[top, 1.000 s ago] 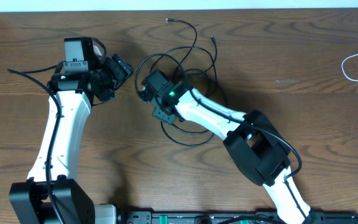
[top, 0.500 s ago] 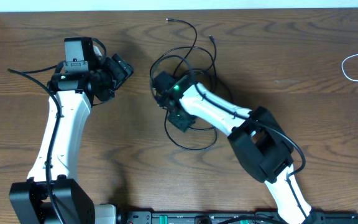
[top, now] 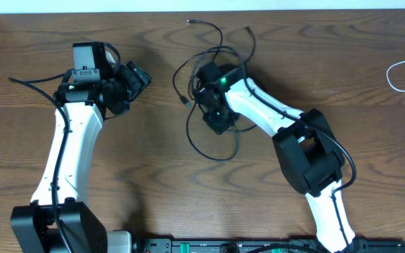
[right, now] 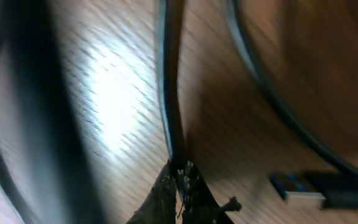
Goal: Untangle cables
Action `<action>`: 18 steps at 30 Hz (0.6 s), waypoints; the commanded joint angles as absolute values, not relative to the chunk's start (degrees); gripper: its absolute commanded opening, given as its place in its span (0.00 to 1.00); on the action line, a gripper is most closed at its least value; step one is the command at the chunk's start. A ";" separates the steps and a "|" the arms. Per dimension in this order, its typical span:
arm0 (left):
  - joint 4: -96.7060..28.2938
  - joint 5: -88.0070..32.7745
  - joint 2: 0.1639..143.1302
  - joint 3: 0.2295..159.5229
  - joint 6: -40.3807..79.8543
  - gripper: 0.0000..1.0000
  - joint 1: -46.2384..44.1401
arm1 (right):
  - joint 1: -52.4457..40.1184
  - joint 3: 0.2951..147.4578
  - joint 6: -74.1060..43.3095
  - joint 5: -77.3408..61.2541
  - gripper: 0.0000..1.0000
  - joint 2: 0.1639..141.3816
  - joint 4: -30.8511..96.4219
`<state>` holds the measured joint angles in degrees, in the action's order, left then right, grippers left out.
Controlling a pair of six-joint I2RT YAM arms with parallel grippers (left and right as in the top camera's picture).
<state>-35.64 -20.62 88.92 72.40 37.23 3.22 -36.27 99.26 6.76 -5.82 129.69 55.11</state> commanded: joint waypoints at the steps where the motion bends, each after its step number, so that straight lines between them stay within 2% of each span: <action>1: -35.79 -19.84 89.65 72.77 36.18 0.80 3.14 | -36.97 98.78 7.99 -10.50 0.01 131.07 55.90; 9: -35.77 -19.81 89.65 72.69 36.21 0.80 3.14 | -24.75 105.08 7.99 -26.24 0.01 116.97 59.81; 12: -35.79 -19.84 89.65 72.71 36.21 0.80 3.14 | -16.32 107.09 7.40 -29.74 0.01 111.33 61.04; 18: -35.79 -19.84 89.65 72.69 36.21 0.80 3.14 | 4.36 110.17 1.26 -27.11 0.01 104.79 61.56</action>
